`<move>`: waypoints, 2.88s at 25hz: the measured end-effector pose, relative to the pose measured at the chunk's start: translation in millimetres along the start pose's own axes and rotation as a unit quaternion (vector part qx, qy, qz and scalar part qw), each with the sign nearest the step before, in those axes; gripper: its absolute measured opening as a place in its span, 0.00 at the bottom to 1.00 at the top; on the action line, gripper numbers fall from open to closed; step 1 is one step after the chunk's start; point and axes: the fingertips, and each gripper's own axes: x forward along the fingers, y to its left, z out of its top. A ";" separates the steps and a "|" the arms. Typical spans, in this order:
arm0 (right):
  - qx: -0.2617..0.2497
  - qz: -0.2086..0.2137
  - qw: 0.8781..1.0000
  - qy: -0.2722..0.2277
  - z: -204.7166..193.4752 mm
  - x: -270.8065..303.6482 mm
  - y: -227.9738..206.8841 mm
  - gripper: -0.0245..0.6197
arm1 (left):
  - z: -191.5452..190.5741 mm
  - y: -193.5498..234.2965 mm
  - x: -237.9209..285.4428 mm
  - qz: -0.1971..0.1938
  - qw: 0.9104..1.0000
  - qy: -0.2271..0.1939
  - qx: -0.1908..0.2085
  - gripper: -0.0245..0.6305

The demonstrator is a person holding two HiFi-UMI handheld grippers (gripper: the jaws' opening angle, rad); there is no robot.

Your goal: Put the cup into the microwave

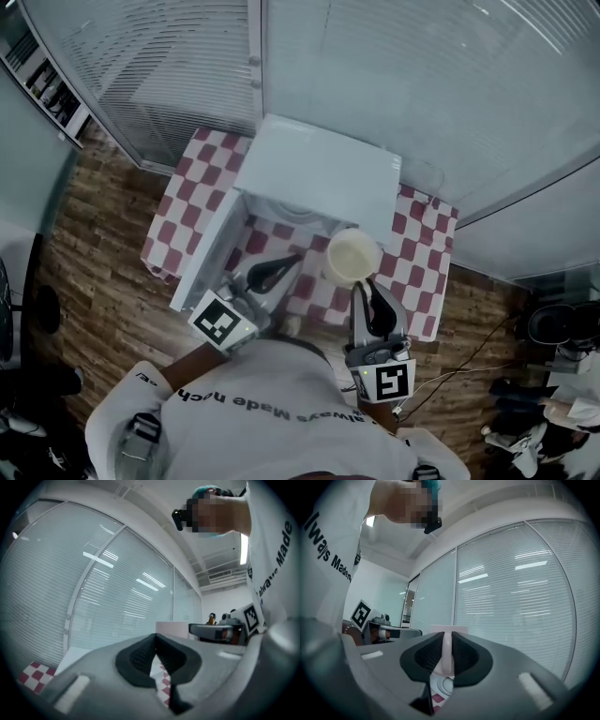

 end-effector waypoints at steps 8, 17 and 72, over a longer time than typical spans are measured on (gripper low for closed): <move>0.002 0.012 1.000 0.008 -13.8 9.9 -24.1 0.11 | -12.6 6.6 24.5 0.011 1.000 -0.006 -0.004 0.04; 0.004 0.010 1.000 0.009 -11.6 44.9 -12.3 0.11 | -7.0 44.5 13.4 0.016 1.000 0.003 -0.001 0.04; -0.009 0.006 0.995 0.097 -286.3 170.4 25.2 0.11 | -239.2 194.3 21.1 0.051 0.994 0.098 0.005 0.04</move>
